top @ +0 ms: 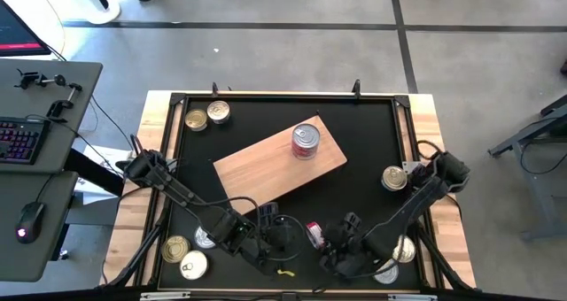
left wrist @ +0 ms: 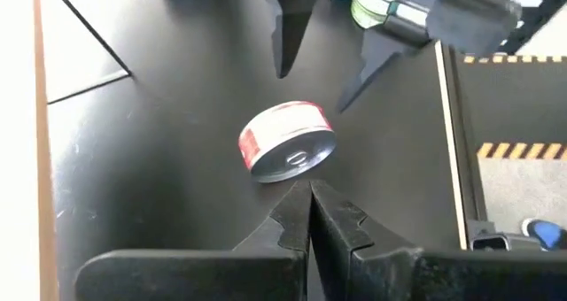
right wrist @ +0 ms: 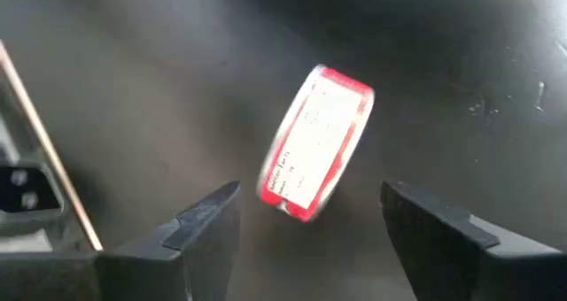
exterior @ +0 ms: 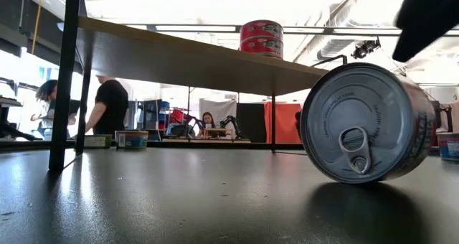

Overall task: Stack canned seafood by type on shelf
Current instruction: Stack the red tuna can on the top of the other red tuna cans on the shelf

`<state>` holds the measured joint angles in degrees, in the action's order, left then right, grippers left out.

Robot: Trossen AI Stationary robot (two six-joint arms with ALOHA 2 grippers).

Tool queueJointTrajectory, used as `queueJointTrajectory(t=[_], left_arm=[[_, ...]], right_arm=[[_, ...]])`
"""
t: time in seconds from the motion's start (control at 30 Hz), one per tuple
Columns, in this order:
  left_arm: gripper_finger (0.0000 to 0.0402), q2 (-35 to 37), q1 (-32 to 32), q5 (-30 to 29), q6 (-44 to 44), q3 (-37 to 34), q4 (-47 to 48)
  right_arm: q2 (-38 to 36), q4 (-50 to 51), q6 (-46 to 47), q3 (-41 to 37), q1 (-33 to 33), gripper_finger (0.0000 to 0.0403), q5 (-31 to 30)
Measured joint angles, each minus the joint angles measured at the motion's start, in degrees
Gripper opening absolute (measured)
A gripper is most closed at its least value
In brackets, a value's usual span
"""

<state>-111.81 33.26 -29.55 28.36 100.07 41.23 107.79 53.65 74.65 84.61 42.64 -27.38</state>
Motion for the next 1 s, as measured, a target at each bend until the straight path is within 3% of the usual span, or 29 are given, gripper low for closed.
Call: queueJointTrajectory(t=[0.17, 0.4, 1.0], left_arm=[[0.0000, 0.00, -0.72, 2.54, -0.46, 0.00, 0.99], [0.0000, -0.02, -0.68, 6.40, -0.53, 0.00, 1.45], [0.0000, -0.02, -0.74, 8.84, -0.13, 0.00, 1.40]], right_arm=[[4.92, 6.30, 6.14, 6.37, -1.06, 0.0259, -1.07], [5.55, 6.92, 16.83, 6.42, -3.22, 0.0259, -1.13], [9.62, 3.29, 16.31, 6.37, -5.54, 0.0259, 4.53]])
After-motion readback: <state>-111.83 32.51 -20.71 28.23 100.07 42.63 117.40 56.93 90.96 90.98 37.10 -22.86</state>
